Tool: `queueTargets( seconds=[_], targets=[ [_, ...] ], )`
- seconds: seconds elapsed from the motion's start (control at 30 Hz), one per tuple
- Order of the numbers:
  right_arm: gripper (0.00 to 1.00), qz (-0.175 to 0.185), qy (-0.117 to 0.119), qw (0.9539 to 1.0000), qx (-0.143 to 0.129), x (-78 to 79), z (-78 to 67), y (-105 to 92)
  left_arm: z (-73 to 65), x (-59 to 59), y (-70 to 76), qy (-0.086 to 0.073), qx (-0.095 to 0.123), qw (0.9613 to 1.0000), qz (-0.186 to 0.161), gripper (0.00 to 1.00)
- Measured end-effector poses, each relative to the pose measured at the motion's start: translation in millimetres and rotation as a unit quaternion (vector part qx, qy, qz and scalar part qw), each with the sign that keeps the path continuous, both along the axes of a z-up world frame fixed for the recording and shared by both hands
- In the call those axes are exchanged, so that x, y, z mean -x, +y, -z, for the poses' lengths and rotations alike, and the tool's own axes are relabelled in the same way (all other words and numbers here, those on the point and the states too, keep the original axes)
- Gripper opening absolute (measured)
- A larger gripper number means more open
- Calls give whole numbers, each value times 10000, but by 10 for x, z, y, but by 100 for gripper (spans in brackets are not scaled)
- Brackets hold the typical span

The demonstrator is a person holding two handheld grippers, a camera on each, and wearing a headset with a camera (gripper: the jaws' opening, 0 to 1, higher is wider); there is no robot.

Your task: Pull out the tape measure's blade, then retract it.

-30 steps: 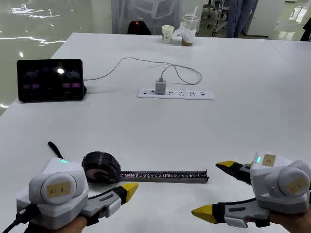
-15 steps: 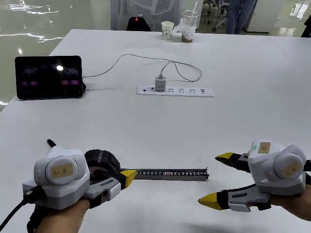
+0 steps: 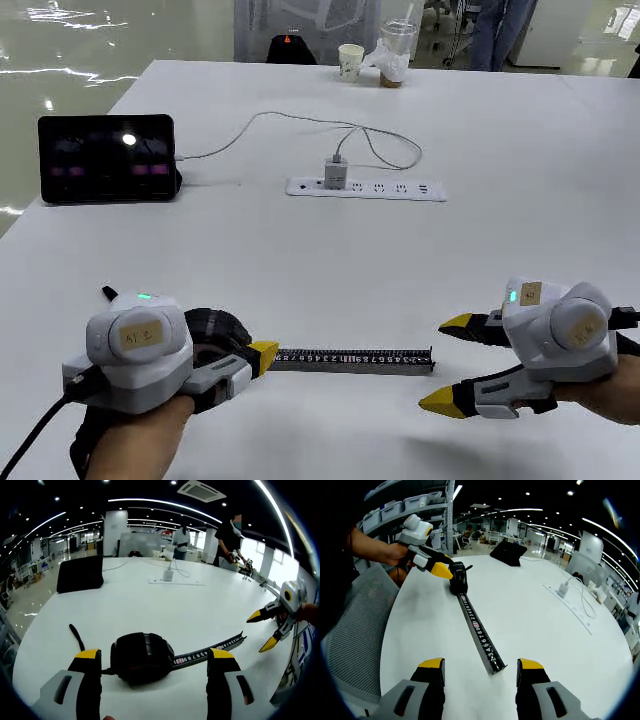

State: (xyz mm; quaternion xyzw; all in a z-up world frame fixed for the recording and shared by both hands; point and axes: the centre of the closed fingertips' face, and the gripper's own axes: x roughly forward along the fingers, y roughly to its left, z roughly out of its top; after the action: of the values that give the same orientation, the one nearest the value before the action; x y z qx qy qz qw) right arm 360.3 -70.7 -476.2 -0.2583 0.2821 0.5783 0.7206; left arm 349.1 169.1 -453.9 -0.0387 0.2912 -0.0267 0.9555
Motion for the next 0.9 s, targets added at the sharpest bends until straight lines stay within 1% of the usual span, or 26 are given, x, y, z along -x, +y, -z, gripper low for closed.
queueTargets(
  seconds=[0.2, 0.33, 0.4, 0.67, 0.77, 0.9],
  targets=[
    [53, -154, -18, 9998, 147, -52, 41, -3, 20, -42, 18, 28, 73, 10000, -55, 80],
    [49, -300, -51, 9991, 286, -97, 77, -12, 46, -47, 46, 87, 42, 9999, -138, 78],
    [48, -319, -32, 9990, 304, -123, 95, -12, 62, -47, 53, 116, 33, 9998, -151, 77],
    [42, -546, -24, 9971, 524, -139, 181, -25, 108, -56, 78, 201, 45, 9995, -231, 74],
    [40, -597, -27, 9966, 568, -150, 203, -27, 115, -65, 82, 214, 67, 9994, -256, 73],
    [36, -730, -9, 9951, 671, -151, 248, -20, 151, -72, 89, 290, 57, 9992, -282, 71]
  ],
)
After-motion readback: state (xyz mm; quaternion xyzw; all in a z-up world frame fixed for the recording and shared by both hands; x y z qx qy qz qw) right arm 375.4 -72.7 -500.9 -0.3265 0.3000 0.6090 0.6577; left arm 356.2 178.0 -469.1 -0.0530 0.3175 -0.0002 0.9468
